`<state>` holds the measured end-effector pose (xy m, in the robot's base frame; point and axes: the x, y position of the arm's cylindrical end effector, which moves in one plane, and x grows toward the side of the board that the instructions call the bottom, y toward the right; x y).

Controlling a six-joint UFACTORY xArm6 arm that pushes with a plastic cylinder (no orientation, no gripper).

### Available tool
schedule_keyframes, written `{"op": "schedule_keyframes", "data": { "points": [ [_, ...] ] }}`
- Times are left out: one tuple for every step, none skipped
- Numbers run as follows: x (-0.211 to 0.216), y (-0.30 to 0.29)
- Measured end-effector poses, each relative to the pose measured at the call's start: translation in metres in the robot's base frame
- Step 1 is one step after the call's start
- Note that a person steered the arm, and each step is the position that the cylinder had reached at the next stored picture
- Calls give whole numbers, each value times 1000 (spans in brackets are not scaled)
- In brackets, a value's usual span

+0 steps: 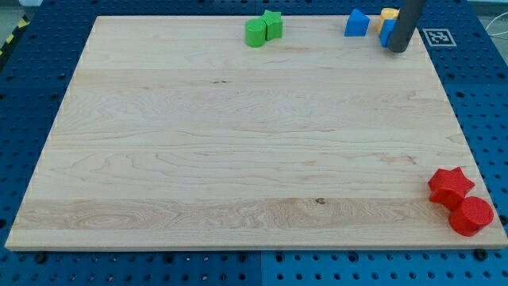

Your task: Slide the red star towards the group of blocks

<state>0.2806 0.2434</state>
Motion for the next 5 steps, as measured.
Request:
{"op": "schedule_keyframes", "data": {
  "points": [
    [-8, 0],
    [-3, 0],
    [29, -22],
    [80, -54],
    [152, -62]
  ]
}}
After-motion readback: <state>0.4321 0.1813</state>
